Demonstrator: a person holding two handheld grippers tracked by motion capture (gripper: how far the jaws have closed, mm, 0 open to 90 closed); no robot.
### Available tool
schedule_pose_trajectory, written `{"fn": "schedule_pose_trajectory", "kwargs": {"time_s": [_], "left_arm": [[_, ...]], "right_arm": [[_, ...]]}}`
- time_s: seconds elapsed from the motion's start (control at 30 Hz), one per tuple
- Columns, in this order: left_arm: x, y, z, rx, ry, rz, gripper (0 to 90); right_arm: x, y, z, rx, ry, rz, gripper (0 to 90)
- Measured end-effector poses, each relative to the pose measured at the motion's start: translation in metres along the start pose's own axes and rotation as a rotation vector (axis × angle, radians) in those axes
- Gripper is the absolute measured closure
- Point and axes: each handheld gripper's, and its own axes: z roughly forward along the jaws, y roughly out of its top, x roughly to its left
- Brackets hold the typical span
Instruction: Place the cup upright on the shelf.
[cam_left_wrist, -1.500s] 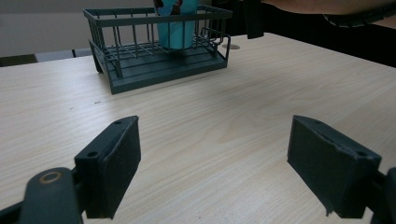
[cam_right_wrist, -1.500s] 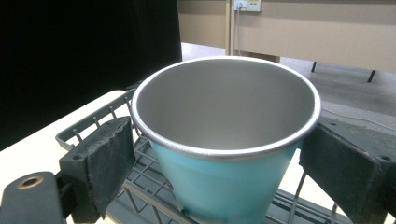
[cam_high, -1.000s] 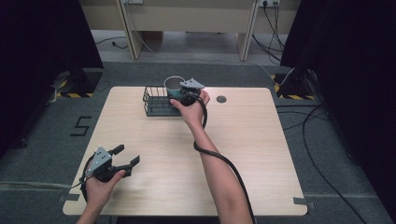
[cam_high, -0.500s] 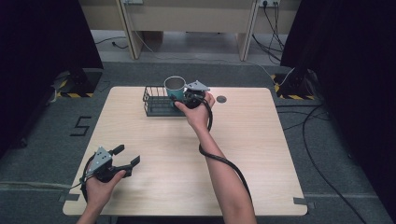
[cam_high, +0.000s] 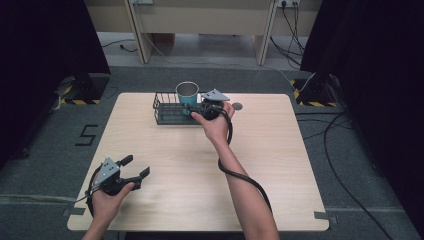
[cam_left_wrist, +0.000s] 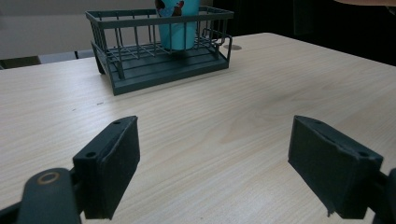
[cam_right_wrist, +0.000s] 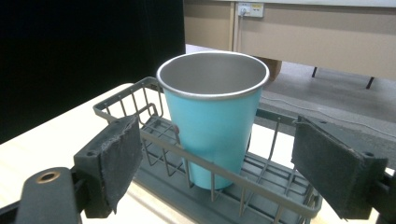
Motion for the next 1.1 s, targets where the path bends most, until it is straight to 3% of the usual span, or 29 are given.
{"fn": "schedule_pose_trajectory", "kwargs": {"time_s": [1.1], "left_arm": [[-0.001, 0.0, 0.0, 0.001, 0.003, -0.003, 16.1]], "right_arm": [[-0.002, -0.018, -0.039, 0.015, 0.02, -0.014, 20.3]]}}
